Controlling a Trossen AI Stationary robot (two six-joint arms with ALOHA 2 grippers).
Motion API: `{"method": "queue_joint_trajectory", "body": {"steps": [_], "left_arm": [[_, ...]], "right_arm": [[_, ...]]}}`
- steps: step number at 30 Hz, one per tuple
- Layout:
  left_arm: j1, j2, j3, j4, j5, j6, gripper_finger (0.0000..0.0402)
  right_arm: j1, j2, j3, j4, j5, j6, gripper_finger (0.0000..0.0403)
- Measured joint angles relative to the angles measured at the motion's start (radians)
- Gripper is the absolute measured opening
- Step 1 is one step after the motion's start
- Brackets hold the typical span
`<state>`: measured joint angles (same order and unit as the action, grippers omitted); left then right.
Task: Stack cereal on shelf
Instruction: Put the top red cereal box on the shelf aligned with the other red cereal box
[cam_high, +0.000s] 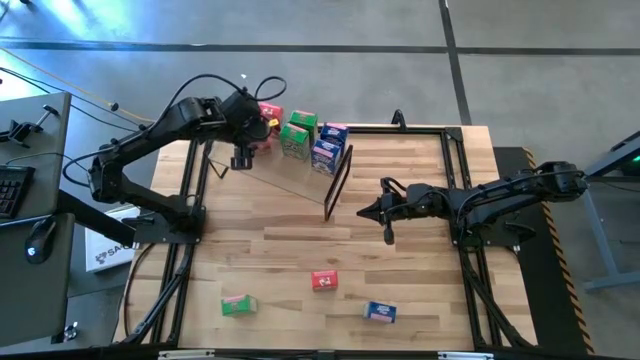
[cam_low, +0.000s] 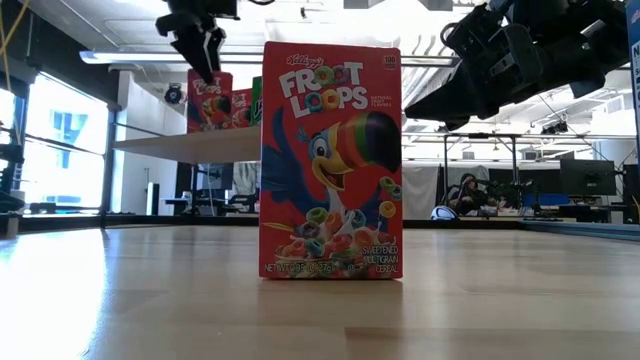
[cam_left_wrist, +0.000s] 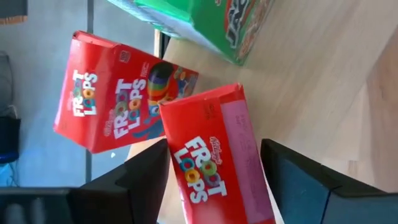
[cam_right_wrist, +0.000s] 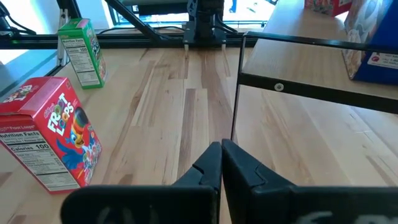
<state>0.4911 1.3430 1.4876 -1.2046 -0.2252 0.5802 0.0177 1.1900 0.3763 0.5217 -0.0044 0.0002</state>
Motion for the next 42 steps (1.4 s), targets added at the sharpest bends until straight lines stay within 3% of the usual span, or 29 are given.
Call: {"method": "queue_joint_trajectory", "body": {"steps": [12,16,20,25,33,38,42], "left_arm": [[0.0,-0.002,0.081,0.003,-0.082,0.058,0.0246],[0.0,-0.012,0.13,-0.023,-0.12,-0.001,0.0239],[0.0,-0.075,0.114,-0.031,-0.115,-0.116,0.0209],[-0.002,-0.236,-0.014,0.018,-0.093,-0.301,0.0132],[-0.001,-0.419,-0.312,0.155,-0.215,-0.528,0.0015],[0.02,-0.42,-0.431,0.276,-0.296,-0.568,0.0006],[0.07,-0.41,-0.479,0.371,-0.296,-0.576,0.0009]], "right_arm": [[0.0,0.0,0.0,0.0,0.0,0.0,0.0],[0.0,0.0,0.0,0.0,0.0,0.0,0.0],[0.0,0.0,0.0,-0.002,0.0,0.0,0.0],[0.0,0.0,0.0,-0.012,0.0,-0.003,0.0],[0.0,0.0,0.0,-0.013,0.0,-0.004,0.0],[0.0,0.0,0.0,-0.013,0.0,0.0,0.0],[0.0,0.0,0.0,-0.013,0.0,-0.001,0.0]]}}
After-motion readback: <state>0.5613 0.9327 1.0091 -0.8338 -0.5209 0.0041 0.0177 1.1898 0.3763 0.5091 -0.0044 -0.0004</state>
